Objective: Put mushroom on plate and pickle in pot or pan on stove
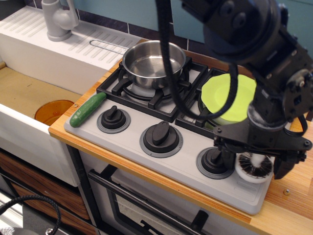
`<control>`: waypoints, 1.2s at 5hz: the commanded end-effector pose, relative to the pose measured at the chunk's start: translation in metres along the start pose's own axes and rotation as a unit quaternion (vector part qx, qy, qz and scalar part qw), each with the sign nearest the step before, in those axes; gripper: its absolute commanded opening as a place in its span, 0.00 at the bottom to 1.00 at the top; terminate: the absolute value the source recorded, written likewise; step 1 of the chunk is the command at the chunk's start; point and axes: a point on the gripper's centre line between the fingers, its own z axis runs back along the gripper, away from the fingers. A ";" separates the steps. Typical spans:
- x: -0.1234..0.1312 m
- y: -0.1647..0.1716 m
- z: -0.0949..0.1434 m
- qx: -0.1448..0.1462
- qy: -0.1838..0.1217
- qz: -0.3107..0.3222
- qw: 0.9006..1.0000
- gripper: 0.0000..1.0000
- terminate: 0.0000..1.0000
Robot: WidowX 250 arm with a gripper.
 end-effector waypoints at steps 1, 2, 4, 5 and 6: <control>-0.001 -0.012 -0.008 -0.004 -0.019 0.019 1.000 0.00 0.00; -0.002 -0.015 -0.003 0.006 -0.010 0.021 1.000 0.00 0.00; 0.026 -0.015 0.043 0.030 0.039 0.027 0.998 0.00 0.00; 0.054 -0.004 0.058 0.033 0.058 0.015 0.998 0.00 0.00; 0.079 0.009 0.056 0.029 0.059 -0.001 0.998 0.00 0.00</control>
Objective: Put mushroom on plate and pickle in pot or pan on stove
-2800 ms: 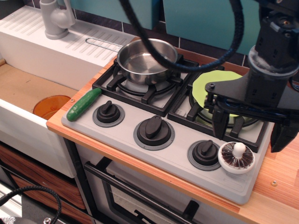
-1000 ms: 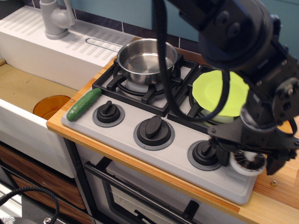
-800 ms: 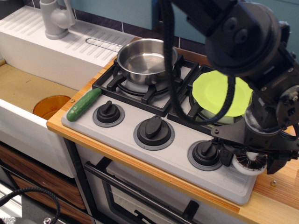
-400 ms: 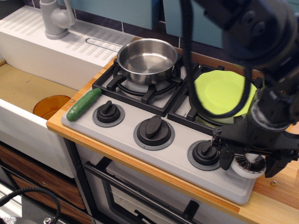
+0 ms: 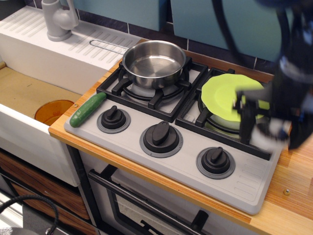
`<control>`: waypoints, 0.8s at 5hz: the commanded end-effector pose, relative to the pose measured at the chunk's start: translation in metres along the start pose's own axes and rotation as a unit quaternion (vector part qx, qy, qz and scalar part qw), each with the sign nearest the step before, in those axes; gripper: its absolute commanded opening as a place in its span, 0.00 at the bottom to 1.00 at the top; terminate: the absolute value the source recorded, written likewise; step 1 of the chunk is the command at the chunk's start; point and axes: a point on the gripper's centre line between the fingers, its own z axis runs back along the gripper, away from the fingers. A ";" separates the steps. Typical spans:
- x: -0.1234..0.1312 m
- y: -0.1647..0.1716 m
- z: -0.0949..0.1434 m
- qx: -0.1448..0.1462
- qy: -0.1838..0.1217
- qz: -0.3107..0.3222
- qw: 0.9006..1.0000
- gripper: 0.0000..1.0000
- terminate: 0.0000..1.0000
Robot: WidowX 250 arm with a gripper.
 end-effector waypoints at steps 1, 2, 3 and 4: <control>0.054 0.019 0.011 -0.032 -0.014 -0.021 0.999 0.00 0.00; 0.066 0.029 0.000 -0.047 -0.012 -0.025 0.999 0.00 0.00; 0.066 0.026 -0.013 -0.054 -0.024 -0.016 0.998 0.00 0.00; 0.061 0.023 -0.013 -0.057 -0.027 -0.015 0.998 1.00 0.00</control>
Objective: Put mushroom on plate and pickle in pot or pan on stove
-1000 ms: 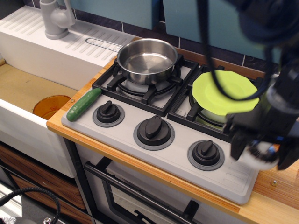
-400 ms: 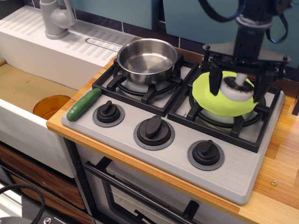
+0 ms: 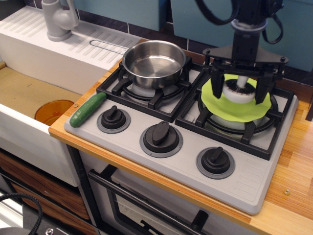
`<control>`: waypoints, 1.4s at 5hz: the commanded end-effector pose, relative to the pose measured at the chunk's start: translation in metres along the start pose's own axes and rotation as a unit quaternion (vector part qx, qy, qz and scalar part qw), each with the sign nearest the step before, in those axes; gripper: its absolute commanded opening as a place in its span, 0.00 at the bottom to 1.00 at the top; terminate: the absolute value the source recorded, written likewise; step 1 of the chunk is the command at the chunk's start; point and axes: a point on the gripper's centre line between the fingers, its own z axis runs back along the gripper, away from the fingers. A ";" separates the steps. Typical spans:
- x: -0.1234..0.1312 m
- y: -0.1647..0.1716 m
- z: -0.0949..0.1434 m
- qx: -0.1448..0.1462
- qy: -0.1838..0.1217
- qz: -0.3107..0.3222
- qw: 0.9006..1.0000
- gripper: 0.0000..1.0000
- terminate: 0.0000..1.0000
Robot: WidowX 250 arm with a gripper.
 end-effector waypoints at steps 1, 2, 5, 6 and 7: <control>-0.001 -0.012 0.016 -0.008 -0.019 0.000 1.000 1.00 0.00; -0.002 -0.011 0.030 -0.019 -0.002 0.002 1.000 1.00 0.00; 0.019 0.031 0.087 0.026 0.038 -0.072 0.996 1.00 0.00; 0.019 0.031 0.087 0.026 0.038 -0.072 0.996 1.00 0.00; 0.019 0.031 0.087 0.026 0.038 -0.072 0.996 1.00 0.00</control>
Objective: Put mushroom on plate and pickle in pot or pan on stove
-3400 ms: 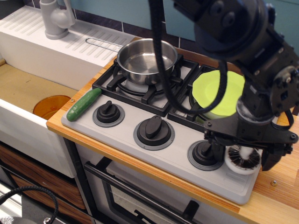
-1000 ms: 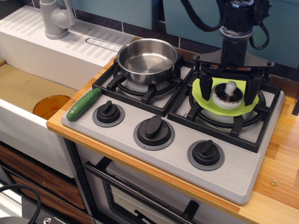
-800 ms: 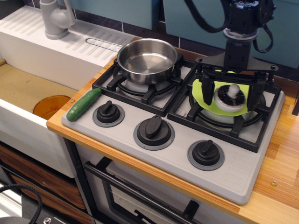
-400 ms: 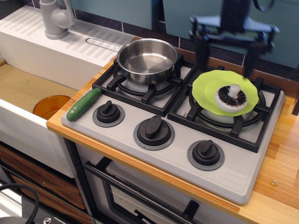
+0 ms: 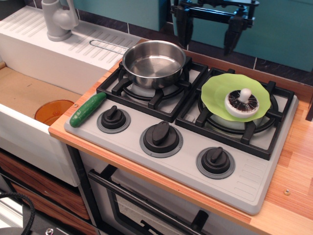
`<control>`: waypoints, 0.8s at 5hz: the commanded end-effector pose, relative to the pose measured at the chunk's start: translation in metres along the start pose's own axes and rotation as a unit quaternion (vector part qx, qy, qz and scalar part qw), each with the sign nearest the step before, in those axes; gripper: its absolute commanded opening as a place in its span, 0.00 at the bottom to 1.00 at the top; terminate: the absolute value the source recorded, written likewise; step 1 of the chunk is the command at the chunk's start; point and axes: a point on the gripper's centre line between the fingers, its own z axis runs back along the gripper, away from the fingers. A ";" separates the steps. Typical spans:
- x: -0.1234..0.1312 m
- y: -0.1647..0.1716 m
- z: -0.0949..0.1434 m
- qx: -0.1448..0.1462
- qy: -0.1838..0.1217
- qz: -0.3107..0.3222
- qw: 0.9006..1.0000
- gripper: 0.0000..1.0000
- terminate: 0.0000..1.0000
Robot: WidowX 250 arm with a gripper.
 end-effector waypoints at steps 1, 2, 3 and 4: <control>0.007 -0.005 0.017 -0.004 -0.026 -0.004 1.000 1.00 0.00; -0.020 0.039 0.032 0.028 -0.053 -0.040 0.997 1.00 0.00; -0.035 0.073 0.039 0.044 -0.078 -0.053 0.995 1.00 0.00; -0.043 0.091 0.029 0.081 -0.129 -0.050 0.987 1.00 0.00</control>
